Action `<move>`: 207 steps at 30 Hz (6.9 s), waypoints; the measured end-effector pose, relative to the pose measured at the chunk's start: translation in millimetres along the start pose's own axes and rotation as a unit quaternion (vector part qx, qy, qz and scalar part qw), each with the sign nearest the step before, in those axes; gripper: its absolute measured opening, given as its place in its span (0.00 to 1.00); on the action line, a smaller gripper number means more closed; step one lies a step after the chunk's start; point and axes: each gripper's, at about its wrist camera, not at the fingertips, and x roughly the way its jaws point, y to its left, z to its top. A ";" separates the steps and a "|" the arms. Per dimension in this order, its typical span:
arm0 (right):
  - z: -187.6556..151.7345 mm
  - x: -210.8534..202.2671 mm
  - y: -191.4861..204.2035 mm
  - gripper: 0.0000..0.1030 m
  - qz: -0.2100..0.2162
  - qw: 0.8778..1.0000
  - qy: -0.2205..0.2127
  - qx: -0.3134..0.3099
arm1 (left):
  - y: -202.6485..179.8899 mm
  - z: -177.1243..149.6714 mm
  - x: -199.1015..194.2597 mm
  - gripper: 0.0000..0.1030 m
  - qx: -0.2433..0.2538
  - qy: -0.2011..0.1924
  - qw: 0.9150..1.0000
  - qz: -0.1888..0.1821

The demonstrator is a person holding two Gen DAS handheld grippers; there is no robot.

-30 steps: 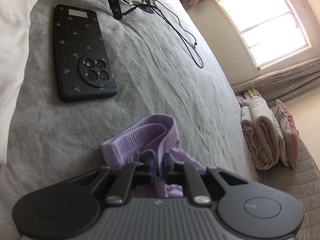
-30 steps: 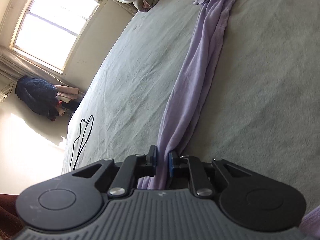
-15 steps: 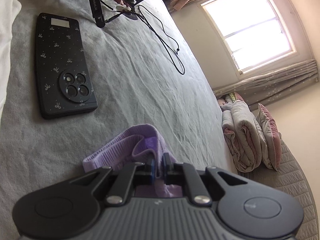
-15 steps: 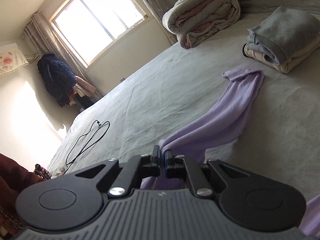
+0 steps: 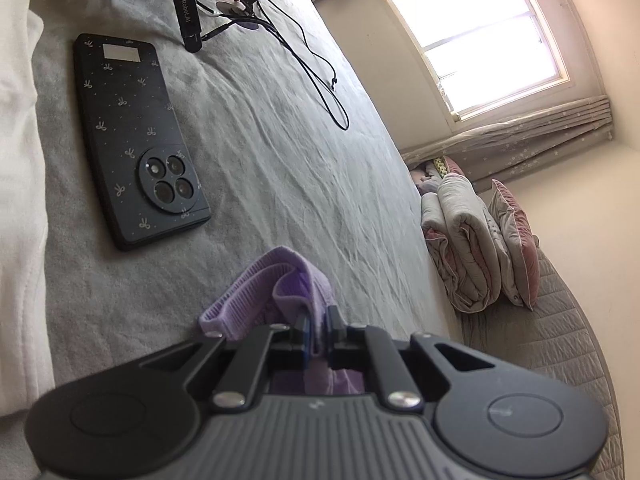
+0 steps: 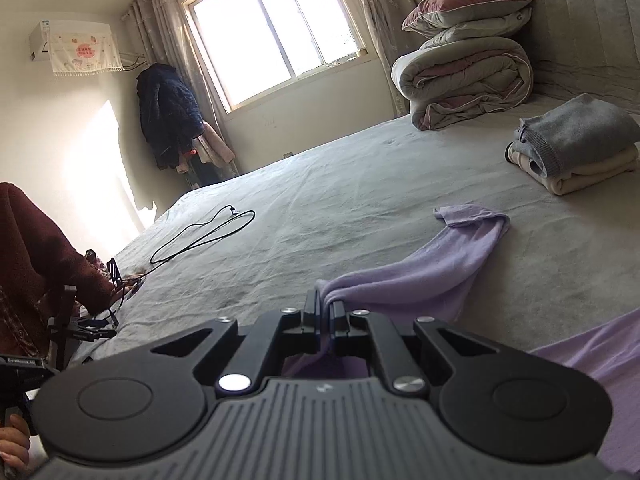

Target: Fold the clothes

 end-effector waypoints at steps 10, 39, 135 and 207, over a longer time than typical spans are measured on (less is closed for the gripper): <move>-33.9 -0.4 -18.2 0.08 -0.008 0.998 0.056 0.015 | 5.0 -5.0 -4.9 0.08 0.044 -0.002 0.994 0.100; 7.2 94.3 -29.7 0.38 -0.082 0.989 0.066 -0.105 | -108.9 -77.8 70.4 0.39 0.228 0.042 0.969 0.089; 4.7 8.7 -144.0 0.36 -0.011 0.984 0.050 -0.170 | -351.9 -254.5 337.7 0.01 0.530 0.166 0.828 0.073; -37.2 -193.0 -265.1 0.15 -0.132 0.966 -0.075 0.207 | -410.9 -468.9 299.2 0.28 0.576 0.341 0.741 -0.045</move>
